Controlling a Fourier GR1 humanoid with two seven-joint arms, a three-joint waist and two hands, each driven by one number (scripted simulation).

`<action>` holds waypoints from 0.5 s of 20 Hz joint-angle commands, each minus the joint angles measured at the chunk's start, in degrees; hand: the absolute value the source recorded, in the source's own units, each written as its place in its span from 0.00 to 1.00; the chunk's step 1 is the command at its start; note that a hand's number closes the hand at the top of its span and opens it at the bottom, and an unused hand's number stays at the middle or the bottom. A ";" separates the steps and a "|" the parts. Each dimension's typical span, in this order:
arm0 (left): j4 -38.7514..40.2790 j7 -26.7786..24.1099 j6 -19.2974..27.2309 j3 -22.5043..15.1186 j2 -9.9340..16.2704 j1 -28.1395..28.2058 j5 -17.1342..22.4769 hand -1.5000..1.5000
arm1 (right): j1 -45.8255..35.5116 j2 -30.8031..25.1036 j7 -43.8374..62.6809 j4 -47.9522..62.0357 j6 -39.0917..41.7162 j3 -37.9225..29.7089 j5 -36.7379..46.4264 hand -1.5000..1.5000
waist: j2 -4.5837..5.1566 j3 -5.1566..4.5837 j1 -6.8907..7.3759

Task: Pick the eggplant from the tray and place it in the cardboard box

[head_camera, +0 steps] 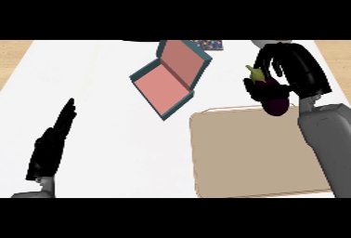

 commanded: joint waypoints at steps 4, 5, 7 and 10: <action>2.60 -2.73 0.71 -0.61 -1.59 0.25 -1.97 0.50 | -9.83 6.30 3.40 0.12 3.62 -0.78 -2.24 1.00 | 0.10 -0.04 0.19; 4.24 -2.00 1.14 -0.06 -2.28 -1.44 -1.79 0.50 | -9.79 8.18 1.73 2.81 0.89 0.11 0.35 1.00 | 0.14 -0.03 0.19; -2.85 1.69 -0.86 -0.73 -1.01 1.09 -1.13 0.50 | -14.85 9.25 6.71 3.07 2.85 -0.60 0.35 1.00 | 0.04 -0.02 0.45; 0.16 -0.23 0.78 -1.24 -2.40 0.03 -3.08 0.50 | -19.23 12.21 4.78 13.11 0.75 -0.26 3.13 1.00 | 0.20 -0.03 0.50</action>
